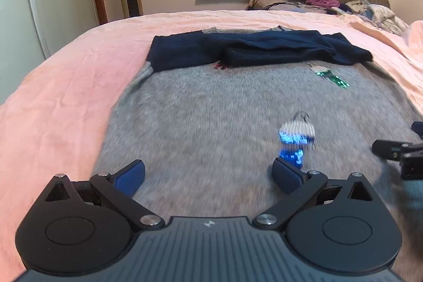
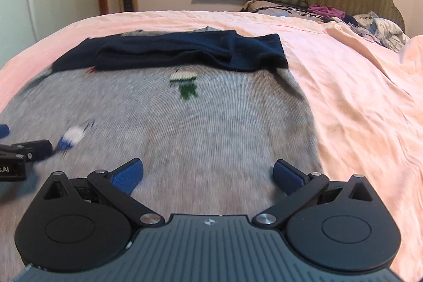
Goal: Fold small clothes
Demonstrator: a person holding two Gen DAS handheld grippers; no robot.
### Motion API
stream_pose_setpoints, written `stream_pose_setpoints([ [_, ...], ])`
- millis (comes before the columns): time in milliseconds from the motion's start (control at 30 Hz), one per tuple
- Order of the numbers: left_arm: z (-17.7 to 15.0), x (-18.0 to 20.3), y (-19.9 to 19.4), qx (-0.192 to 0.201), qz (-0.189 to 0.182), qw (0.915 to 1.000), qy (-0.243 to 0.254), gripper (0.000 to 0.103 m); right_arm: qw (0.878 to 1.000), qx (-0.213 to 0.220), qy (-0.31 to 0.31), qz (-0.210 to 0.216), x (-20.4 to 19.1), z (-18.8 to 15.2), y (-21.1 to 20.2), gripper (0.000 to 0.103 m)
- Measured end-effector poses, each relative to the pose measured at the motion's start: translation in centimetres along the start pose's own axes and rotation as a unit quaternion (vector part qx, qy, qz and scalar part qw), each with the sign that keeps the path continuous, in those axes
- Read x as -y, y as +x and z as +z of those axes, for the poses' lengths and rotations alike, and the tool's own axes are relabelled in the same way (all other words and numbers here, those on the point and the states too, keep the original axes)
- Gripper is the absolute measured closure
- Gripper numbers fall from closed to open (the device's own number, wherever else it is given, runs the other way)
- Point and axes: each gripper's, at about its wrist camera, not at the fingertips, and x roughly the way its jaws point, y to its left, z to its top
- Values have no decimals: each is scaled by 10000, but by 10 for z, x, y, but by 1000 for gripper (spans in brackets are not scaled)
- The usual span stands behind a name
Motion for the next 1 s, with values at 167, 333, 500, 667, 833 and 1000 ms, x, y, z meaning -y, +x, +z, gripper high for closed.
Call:
stream_pose_setpoints([
  [167, -1, -2, -1, -38, -18, 10000, -3, 0, 9999, -4, 7, 142, 5, -5, -6, 0],
  [333, -5, -4, -4, 4, -85, 10000, -9, 0, 10000, -9, -39, 75, 2, -8, -9, 0],
  [500, -5, -3, -3, 17, -82, 10000, -30, 0, 10000, 18, -23, 64, 2, -9, -9, 0],
  [667, -5, -4, -3, 13, -93, 9999, -44, 0, 10000, 25, -15, 58, 2, -9, -8, 0],
  [833, -5, -4, -4, -12, -98, 9999, -25, 0, 10000, 23, -17, 56, 3, -9, -9, 0],
  [1000, -12, -7, -22, -256, -110, 9996, 83, 0, 9998, -149, 25, 110, 6, -12, -21, 0],
])
